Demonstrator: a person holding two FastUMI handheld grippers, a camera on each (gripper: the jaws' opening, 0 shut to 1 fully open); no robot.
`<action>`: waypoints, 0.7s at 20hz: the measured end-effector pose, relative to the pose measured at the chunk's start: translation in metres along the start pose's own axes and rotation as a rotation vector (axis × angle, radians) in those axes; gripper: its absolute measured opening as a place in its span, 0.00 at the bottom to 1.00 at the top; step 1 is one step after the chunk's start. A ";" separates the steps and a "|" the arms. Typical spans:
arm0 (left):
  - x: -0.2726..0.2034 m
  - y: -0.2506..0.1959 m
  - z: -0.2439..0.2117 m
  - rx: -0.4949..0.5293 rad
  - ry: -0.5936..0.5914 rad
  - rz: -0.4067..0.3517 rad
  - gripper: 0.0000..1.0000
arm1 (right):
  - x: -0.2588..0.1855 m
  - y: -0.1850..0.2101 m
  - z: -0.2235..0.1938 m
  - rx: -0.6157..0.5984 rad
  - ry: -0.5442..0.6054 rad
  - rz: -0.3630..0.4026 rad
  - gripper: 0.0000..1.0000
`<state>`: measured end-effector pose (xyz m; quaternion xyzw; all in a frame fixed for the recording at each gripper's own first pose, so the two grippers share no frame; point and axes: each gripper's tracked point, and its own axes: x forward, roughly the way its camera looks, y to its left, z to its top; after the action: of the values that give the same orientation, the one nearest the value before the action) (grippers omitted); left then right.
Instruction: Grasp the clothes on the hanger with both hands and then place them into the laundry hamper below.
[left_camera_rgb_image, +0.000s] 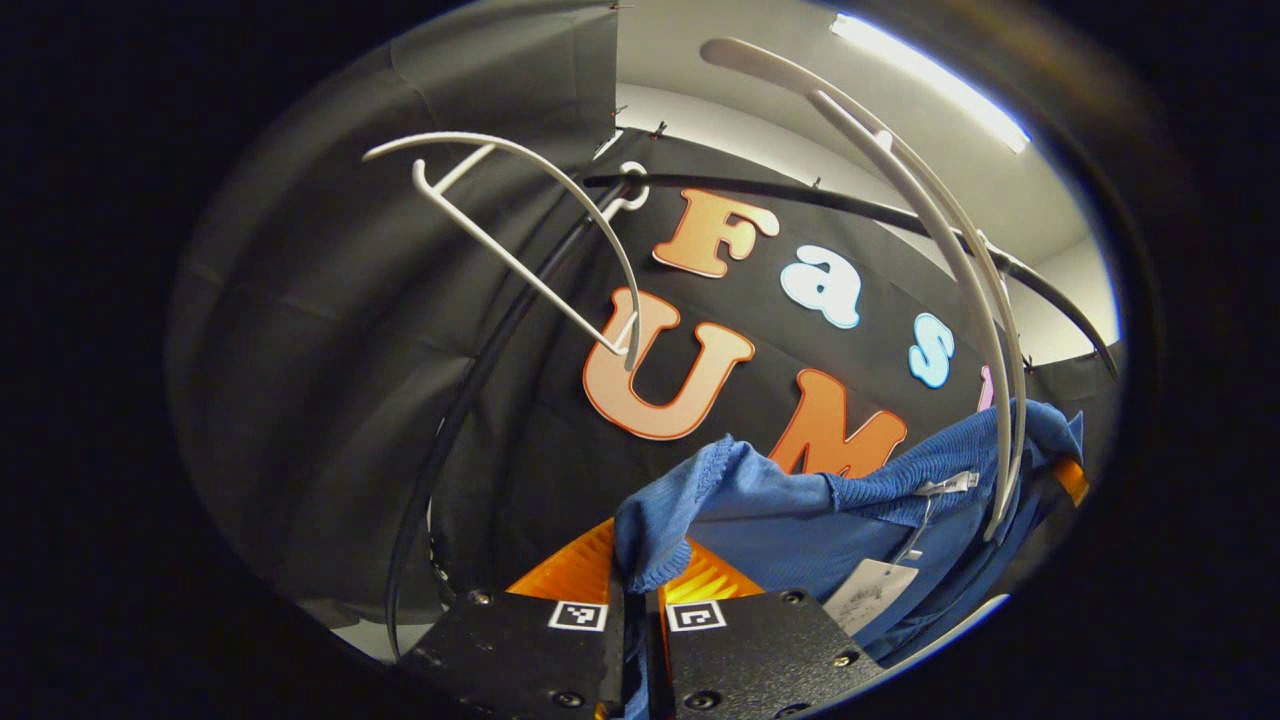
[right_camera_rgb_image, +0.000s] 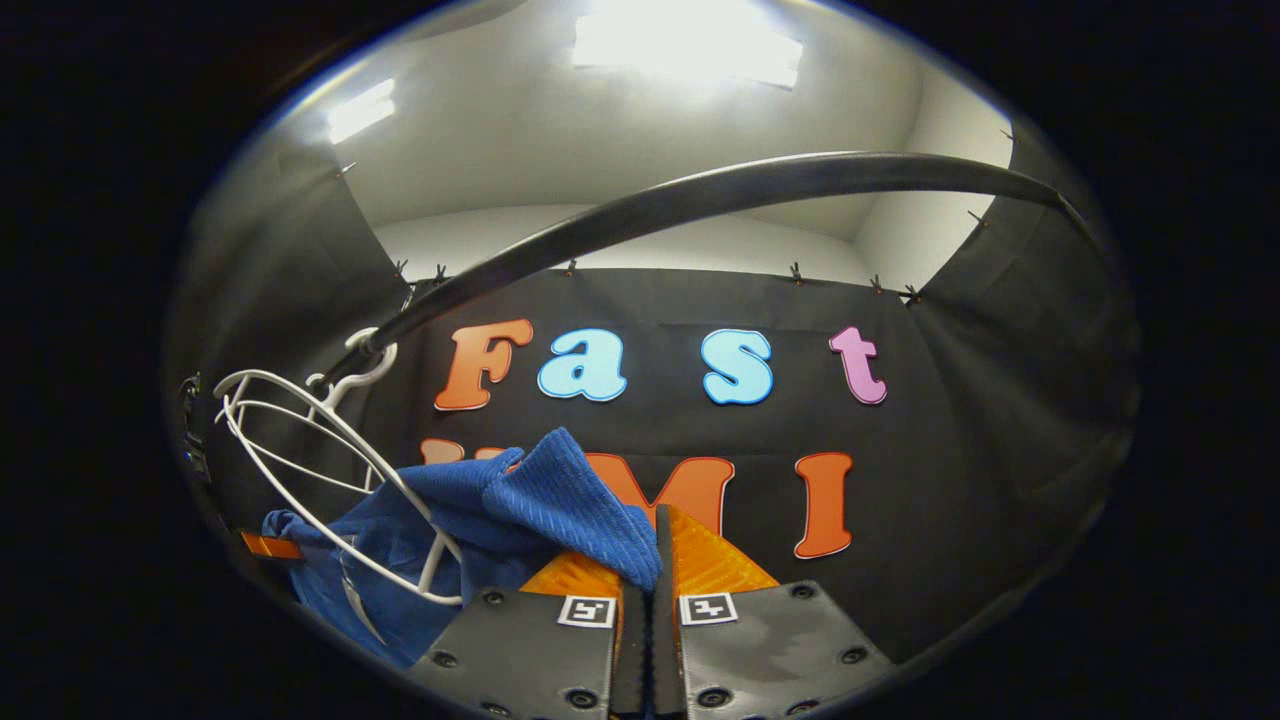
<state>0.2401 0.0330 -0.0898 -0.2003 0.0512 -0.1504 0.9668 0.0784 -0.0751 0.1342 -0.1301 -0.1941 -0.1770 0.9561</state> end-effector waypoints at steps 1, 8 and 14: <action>-0.002 -0.009 -0.007 0.011 0.007 -0.011 0.08 | 0.000 -0.007 -0.003 -0.018 0.011 -0.024 0.10; -0.009 -0.052 -0.031 0.141 0.065 -0.076 0.08 | 0.001 -0.064 -0.056 -0.049 0.129 -0.133 0.10; -0.031 -0.055 -0.035 0.180 0.080 -0.052 0.08 | -0.020 -0.063 -0.050 -0.073 0.120 -0.102 0.10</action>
<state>0.1899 -0.0182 -0.0984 -0.1076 0.0707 -0.1874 0.9738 0.0526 -0.1418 0.0927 -0.1440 -0.1364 -0.2401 0.9503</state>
